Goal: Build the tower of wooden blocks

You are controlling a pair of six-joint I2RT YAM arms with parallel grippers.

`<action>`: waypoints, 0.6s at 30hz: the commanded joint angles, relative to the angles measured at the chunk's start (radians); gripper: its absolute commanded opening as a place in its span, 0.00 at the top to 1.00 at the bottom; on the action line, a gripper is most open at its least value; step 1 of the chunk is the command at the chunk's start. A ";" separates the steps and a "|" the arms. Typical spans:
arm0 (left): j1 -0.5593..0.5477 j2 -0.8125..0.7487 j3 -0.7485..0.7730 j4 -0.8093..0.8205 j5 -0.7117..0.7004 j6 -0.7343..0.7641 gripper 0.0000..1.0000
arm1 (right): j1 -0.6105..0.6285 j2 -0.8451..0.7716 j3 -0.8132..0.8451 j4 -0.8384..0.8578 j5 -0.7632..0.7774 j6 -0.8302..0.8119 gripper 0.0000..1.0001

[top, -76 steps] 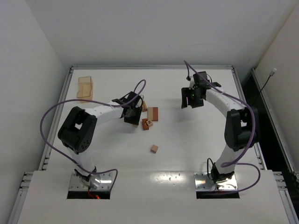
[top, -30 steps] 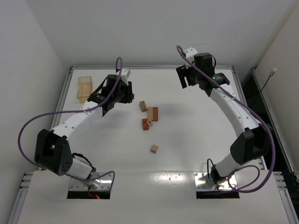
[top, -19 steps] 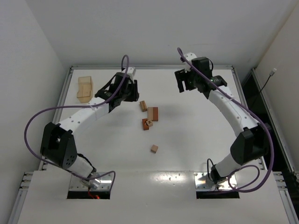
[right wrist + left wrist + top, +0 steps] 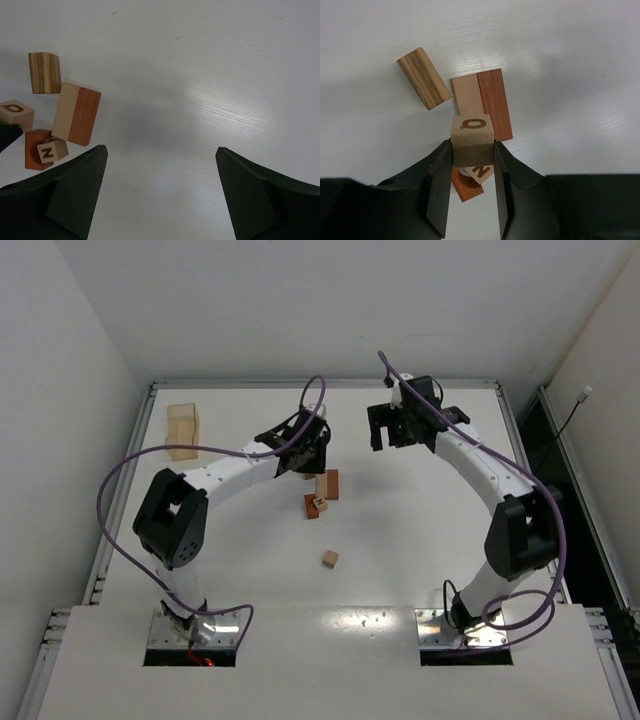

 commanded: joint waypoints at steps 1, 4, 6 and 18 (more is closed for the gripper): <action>-0.001 0.043 0.047 0.019 -0.016 -0.040 1.00 | 0.014 0.009 0.035 0.021 0.011 0.063 0.13; -0.001 0.072 0.057 0.019 0.013 -0.060 1.00 | 0.014 0.032 0.026 0.012 -0.005 0.094 0.13; -0.001 0.096 0.071 0.019 0.013 -0.060 1.00 | 0.014 0.043 0.026 0.012 -0.029 0.108 0.13; -0.021 0.186 0.156 0.009 0.037 -0.057 1.00 | 0.014 0.073 0.006 0.012 -0.061 0.131 0.13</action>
